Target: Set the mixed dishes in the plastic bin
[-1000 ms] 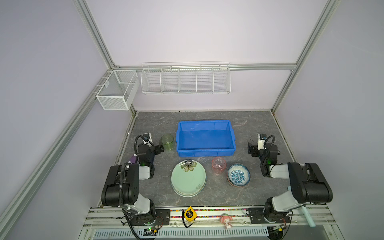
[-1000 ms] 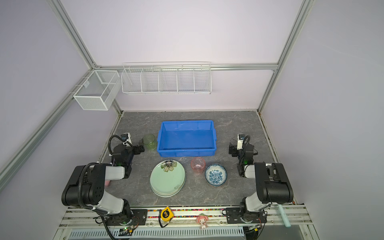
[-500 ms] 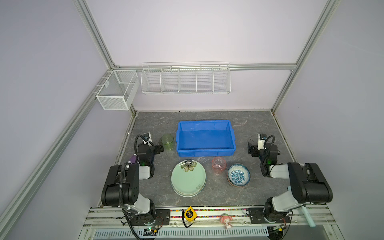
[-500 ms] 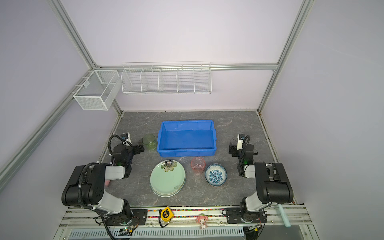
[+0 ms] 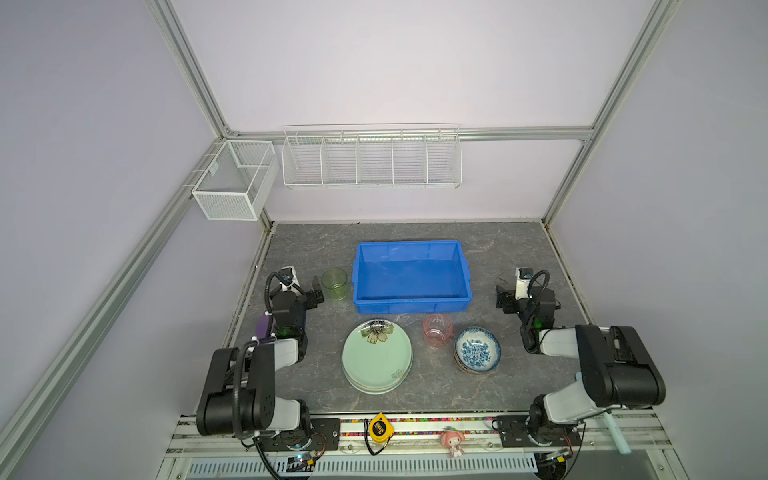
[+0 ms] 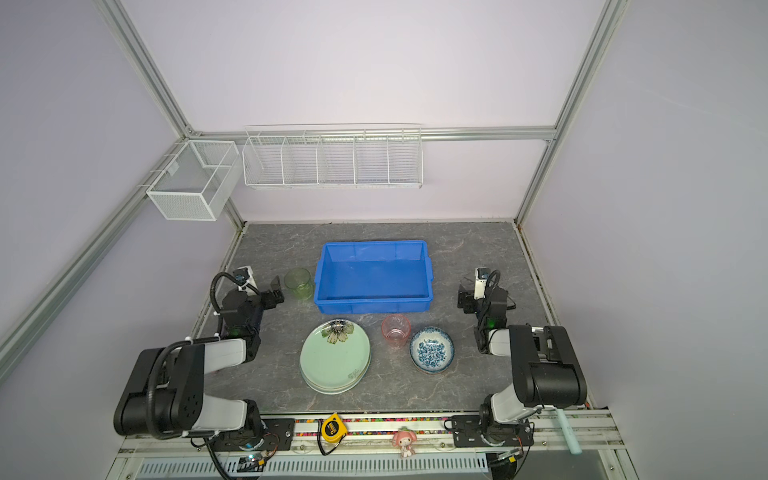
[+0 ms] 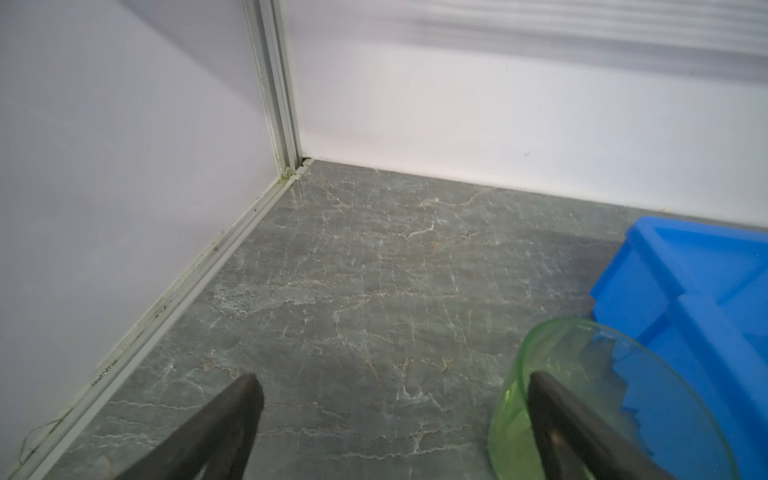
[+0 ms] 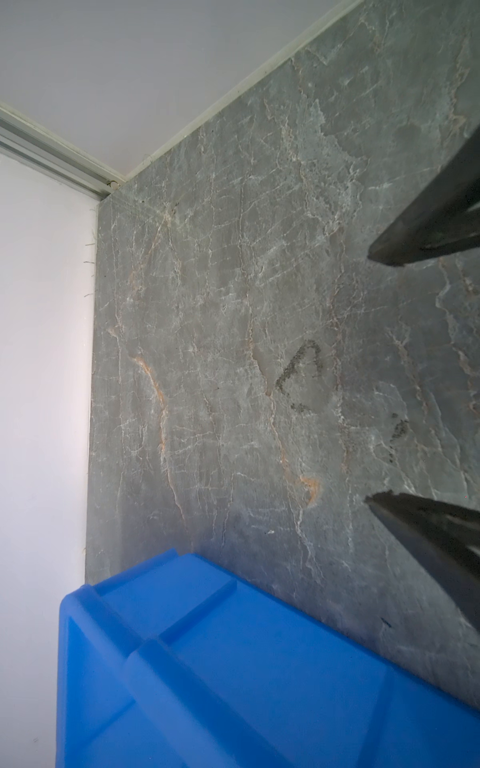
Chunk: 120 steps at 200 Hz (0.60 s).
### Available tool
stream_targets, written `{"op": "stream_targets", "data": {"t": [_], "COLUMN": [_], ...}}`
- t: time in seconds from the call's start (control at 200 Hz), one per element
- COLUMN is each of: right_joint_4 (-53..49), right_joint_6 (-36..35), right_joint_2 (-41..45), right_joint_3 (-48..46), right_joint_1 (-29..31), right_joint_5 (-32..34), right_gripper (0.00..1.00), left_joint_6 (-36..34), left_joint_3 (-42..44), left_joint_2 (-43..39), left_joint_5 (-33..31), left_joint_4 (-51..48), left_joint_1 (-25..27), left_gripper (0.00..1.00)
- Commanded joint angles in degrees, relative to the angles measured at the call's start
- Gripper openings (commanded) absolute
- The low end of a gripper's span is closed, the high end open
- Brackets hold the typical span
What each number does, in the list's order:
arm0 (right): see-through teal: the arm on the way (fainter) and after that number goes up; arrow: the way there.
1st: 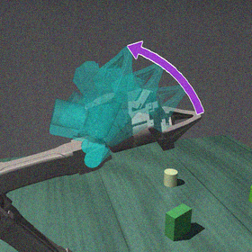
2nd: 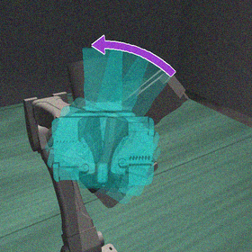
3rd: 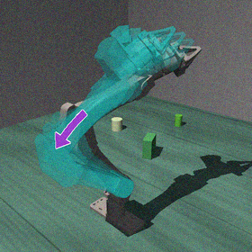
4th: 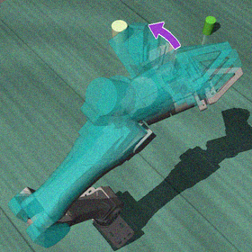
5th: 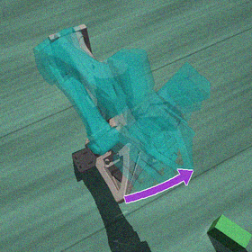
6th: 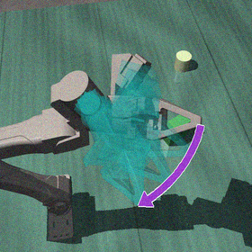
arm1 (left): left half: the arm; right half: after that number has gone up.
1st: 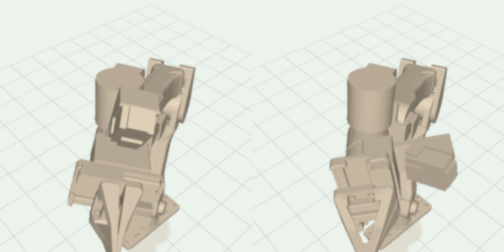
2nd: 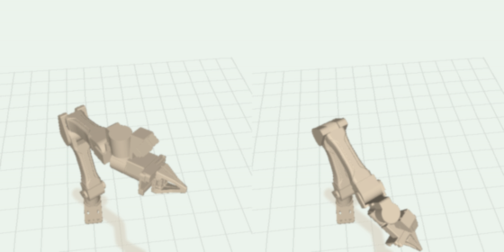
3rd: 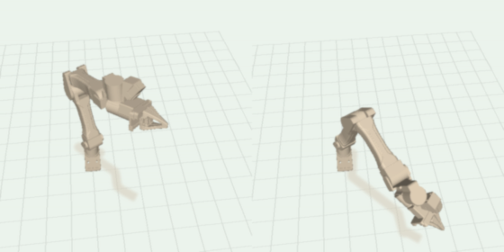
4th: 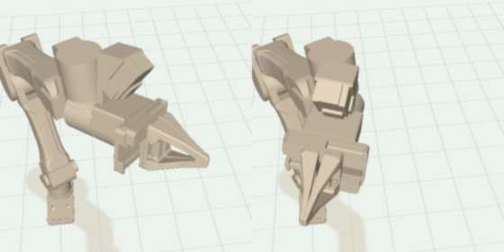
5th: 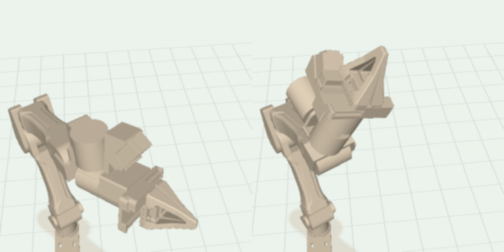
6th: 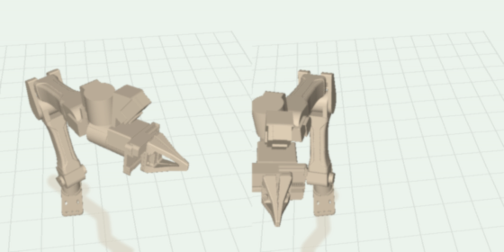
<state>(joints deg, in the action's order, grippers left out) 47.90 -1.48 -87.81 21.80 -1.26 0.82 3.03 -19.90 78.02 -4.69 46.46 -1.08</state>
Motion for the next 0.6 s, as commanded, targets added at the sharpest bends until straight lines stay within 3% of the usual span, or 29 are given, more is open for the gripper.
{"op": "stream_targets", "data": {"t": [0.0,0.07,0.355,0.595], "right_joint_4": [-9.45,-22.72,-52.86,-71.82], "right_joint_6": [0.99,1.80,4.87,3.63], "right_joint_2": [4.71,8.70,19.41,22.61], "right_joint_3": [4.25,9.92,29.64,43.26], "right_joint_1": [-0.12,-0.37,1.26,10.53], "right_joint_5": [2.28,1.13,-4.86,0.99], "right_gripper": [0.88,0.88,0.88,0.88], "left_joint_6": [2.56,4.53,21.46,26.01], "left_joint_3": [-3.42,-5.44,-16.30,-30.50], "left_joint_2": [-9.54,-15.79,-33.68,-35.13], "left_joint_5": [-4.23,-5.24,-16.75,-13.32], "left_joint_4": [-12.24,-18.83,-46.41,-73.04], "left_joint_1": [0.11,0.10,0.08,0.06], "left_gripper": [0.99,0.99,0.99,0.99]}}
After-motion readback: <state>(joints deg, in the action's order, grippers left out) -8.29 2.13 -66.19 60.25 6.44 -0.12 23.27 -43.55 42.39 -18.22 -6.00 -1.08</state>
